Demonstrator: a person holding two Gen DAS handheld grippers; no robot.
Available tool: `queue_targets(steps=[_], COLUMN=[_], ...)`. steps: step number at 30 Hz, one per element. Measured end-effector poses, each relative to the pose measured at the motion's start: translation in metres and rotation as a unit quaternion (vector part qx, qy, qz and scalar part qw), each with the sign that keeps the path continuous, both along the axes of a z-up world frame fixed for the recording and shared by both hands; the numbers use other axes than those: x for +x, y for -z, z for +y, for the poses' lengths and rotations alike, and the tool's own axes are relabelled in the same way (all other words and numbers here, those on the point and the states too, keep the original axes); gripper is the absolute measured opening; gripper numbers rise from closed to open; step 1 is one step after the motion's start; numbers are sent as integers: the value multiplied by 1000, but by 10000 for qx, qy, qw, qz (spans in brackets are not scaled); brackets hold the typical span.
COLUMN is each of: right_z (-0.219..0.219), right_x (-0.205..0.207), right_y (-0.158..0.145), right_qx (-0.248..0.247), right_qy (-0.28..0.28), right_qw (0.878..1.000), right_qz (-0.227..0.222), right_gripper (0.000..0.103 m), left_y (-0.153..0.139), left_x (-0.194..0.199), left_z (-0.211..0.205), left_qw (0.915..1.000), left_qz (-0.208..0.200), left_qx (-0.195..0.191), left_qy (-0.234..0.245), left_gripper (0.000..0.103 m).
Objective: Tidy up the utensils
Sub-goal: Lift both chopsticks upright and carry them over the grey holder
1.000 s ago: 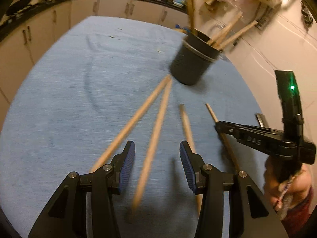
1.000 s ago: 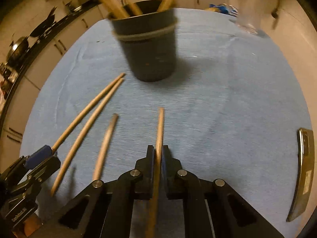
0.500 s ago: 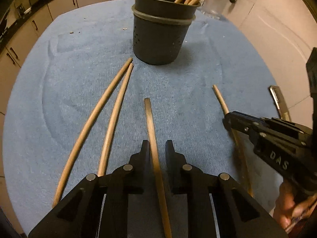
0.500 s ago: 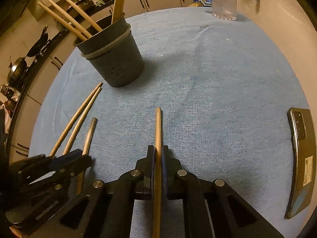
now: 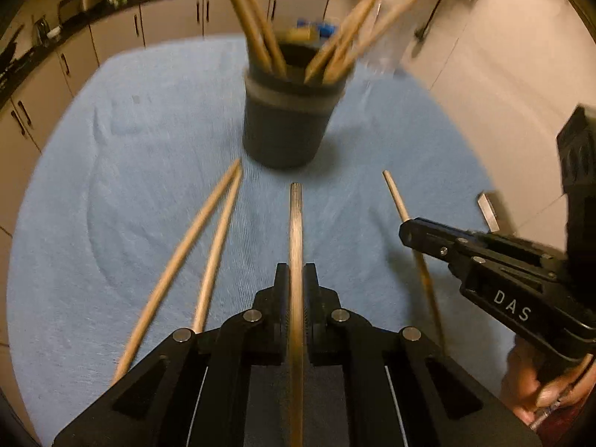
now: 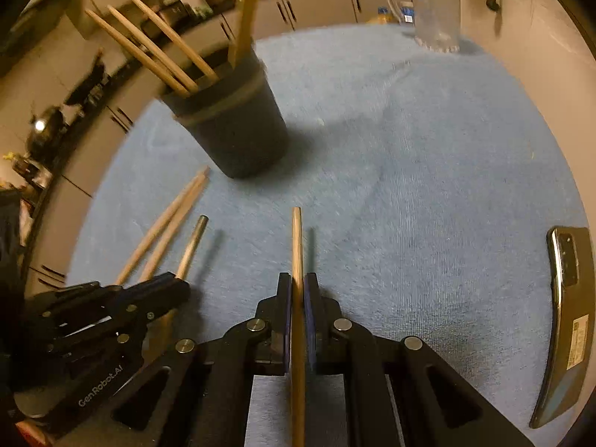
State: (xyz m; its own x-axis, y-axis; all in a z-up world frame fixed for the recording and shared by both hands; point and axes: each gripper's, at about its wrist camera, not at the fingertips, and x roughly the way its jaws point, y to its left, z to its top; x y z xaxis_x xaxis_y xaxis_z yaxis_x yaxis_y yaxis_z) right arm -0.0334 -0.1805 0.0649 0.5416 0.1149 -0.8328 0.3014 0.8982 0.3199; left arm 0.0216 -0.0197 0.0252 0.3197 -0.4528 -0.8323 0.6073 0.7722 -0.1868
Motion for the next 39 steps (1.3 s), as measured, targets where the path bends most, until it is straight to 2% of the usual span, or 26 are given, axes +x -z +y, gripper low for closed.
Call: queue_targets(steps=[4, 6, 9, 14, 23, 39], right_z=[7, 13, 25, 40, 39, 29], right_x=[-16, -30, -47, -59, -59, -58], right_y=[-41, -64, -87, -107, -114, -120], right_qx=[-130, -281, -459, -615, -591, -503], right_qy=[43, 62, 113, 209, 338, 500], right_qw=[9964, 9903, 9803, 9696, 9677, 9663], right_qz=[-835, -1356, -1916, -2359, -2426, -2476], right_gripper=[7, 7, 7, 7, 7, 7], left_y=[-42, -64, -84, -98, -91, -105], left_x=[-17, -27, -35, -43, -32, -21], left_z=[20, 33, 44, 57, 52, 53], left_qw=[9965, 9918, 9864, 9819, 9810, 9796], left_qz=[-695, -1050, -1338, -1508, -1538, -1523], left_qx=[-432, -690, -890, -1071, -1084, -1204], left_qy=[-140, -248, -352, -405, -463, -523], left_gripper=[7, 7, 7, 7, 7, 7])
